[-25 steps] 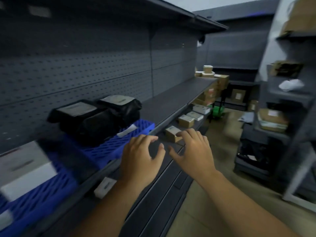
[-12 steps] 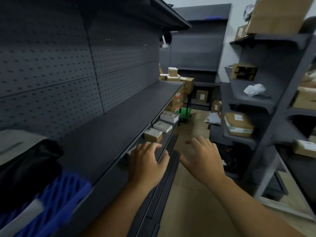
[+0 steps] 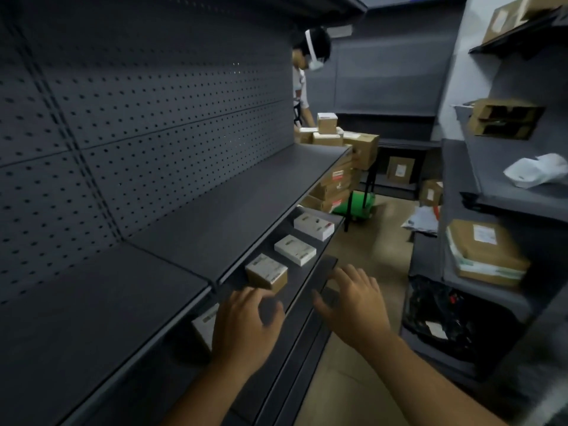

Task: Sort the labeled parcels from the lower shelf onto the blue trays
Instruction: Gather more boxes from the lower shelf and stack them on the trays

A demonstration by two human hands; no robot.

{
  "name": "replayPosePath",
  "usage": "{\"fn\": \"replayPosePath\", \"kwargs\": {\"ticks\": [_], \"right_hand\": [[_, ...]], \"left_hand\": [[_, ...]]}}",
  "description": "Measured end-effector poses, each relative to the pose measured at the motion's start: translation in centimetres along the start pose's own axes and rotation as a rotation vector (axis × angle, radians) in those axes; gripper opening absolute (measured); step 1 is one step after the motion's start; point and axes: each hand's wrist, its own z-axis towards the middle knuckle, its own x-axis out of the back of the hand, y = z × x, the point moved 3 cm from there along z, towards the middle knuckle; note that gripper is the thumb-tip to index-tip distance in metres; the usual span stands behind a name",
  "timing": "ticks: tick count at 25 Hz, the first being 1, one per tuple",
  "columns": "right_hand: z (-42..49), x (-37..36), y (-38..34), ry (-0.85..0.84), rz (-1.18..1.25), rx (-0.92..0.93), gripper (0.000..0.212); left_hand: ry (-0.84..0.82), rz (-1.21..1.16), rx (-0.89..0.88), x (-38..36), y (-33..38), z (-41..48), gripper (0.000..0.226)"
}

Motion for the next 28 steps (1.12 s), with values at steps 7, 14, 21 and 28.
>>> {"fn": "replayPosePath", "kwargs": {"ticks": [7,14,21,28], "right_hand": [[10.9,-8.0,4.9,-0.229,0.197,0.156,0.046],[16.6,-15.5,4.9,-0.41,0.198,0.242,0.05],[22.4,-21.6,5.4,-0.57,0.189,0.442,0.048],[24.7,-29.2,8.5,-0.677,0.357,0.32,0.037]], "left_hand": [[0.043,0.021,0.396,-3.9,-1.6,6.8,0.034],[0.078,0.043,0.611,-6.7,-6.2,10.5,0.04],[0.268,0.129,0.816,-8.8,-7.6,12.1,0.053],[0.447,0.208,1.032,-10.7,-10.0,9.6,0.036]]}}
